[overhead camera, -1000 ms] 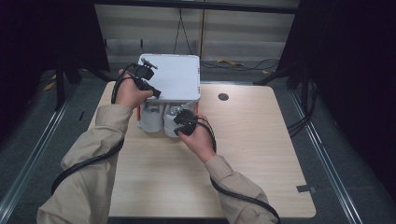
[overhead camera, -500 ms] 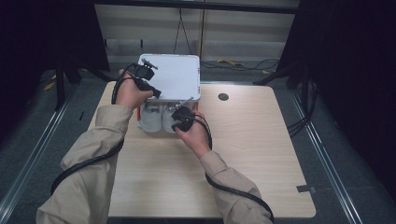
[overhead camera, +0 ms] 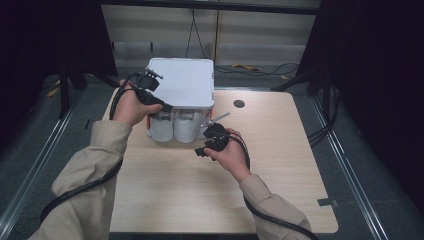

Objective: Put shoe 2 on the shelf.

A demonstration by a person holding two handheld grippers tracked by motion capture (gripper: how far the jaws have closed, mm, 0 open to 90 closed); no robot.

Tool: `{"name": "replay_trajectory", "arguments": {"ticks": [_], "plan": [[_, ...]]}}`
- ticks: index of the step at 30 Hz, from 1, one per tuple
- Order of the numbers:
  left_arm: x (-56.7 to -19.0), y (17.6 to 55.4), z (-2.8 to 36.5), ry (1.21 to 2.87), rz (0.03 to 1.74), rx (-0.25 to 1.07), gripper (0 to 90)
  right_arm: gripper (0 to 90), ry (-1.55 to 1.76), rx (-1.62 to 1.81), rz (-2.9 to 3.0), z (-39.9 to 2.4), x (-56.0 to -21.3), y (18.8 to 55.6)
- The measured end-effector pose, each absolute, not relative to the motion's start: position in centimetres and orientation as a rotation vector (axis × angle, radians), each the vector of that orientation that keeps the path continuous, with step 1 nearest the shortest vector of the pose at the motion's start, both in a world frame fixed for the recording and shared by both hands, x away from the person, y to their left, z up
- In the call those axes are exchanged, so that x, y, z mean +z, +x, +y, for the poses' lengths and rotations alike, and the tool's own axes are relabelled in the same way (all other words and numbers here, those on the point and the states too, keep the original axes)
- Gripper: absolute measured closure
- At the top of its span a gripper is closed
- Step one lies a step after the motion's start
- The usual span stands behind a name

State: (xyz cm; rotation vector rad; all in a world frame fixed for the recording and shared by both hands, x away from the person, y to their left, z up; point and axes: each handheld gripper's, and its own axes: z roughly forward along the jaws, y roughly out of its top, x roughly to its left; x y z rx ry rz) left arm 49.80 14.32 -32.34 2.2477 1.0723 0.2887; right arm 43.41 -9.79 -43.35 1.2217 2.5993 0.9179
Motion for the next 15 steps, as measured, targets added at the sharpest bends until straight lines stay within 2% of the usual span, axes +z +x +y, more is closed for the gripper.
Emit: {"name": "replay_trajectory", "arguments": {"ticks": [5,15], "plan": [[-33.2,48.0,15.1,2.243,1.063,0.266,30.6,39.9,1.213,0.922,2.605,-12.0,-43.0,42.3],[-35.8,45.4,16.8,2.249,1.057,0.225,28.1,29.3,1.212,0.903,2.589,-15.9,-42.9,40.5]]}}
